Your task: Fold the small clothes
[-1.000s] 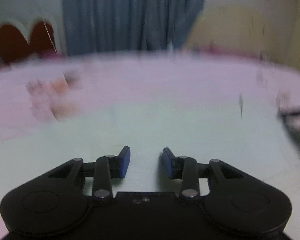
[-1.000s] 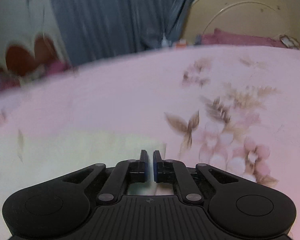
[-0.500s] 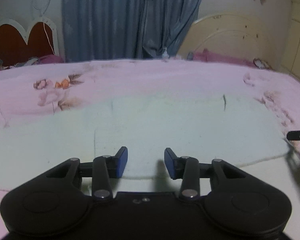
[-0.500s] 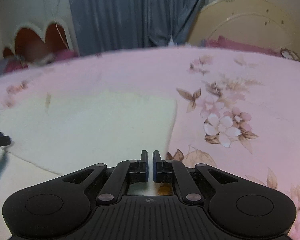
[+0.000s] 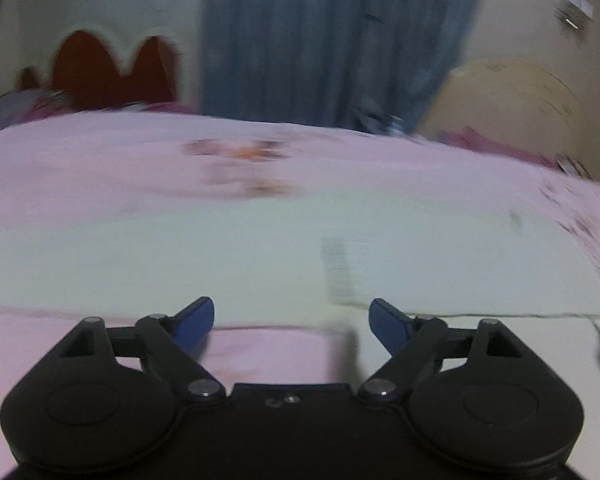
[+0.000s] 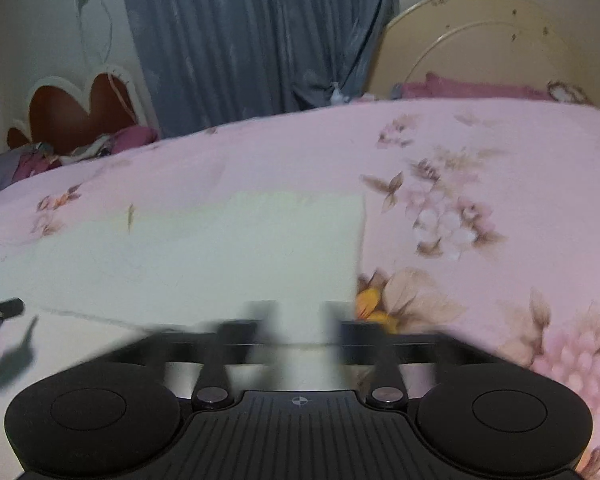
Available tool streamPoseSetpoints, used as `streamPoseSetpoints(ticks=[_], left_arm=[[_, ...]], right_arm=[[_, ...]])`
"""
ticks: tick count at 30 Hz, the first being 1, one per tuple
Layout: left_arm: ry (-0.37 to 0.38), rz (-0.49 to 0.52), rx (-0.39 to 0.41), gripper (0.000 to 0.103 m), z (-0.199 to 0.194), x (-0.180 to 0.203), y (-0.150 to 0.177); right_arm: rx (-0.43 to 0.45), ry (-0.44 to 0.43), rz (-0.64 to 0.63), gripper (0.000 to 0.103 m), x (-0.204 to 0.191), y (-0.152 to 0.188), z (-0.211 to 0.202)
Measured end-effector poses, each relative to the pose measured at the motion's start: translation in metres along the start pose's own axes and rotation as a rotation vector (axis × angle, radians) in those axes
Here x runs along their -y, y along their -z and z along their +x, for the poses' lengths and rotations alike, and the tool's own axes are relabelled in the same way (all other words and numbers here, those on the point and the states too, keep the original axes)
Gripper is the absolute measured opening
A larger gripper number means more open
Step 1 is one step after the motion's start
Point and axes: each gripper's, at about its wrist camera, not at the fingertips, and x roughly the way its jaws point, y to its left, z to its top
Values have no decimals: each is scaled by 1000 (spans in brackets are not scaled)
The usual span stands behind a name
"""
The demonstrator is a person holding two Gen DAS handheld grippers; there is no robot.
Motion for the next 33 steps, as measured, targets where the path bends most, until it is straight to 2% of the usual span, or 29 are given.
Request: streamPoseSetpoints(ticks=[1,2,3,5,8,10,13,17,19,21,22,25,28,31,33], left_arm=[[-25,-50,-4,72,-3,-20,1],[-43,-115,-9,67,-6,-43,3],[-67,-209,-12,64,-9,-71,5],[-120,-370,-13,58,-13,-118,10],[-145,-578,17,57,-17,-181,18],[-133,-686,44,51,-15,-214,21],[-113,-800,76,49,-11,-250,17],[-115,-903,129,45,-2,-280,15],[-112,-933,149,38,5,-291,17],[-120,-942,152,22,10,-299,16],[-139,-935,139,5,16,-303,15],[-129,-934,144,4,21,-313,11],[-118,-889,152,4,16,-300,-1],[-57,-830,183,4,12,-273,-17],[18,-761,185,4,13,-241,-34]], right_arm=[[-8,-9,-7,73,-4,1,0],[-17,-10,-10,69,-9,3,0],[-19,-19,-4,51,-12,4,0],[-22,-23,23,36,-16,6,3],[-22,-13,47,36,-23,5,10],[-37,-14,50,36,-28,3,16],[-40,-5,36,36,-36,0,19],[-39,5,38,36,-40,-4,22],[-38,10,45,36,-41,-6,23],[-35,18,50,36,-41,-7,24],[-35,23,53,36,-40,-8,25],[-39,29,69,36,-39,-9,27],[-37,29,85,36,-36,-8,25],[-35,29,93,36,-34,-8,24],[-30,27,103,36,-31,-8,22]])
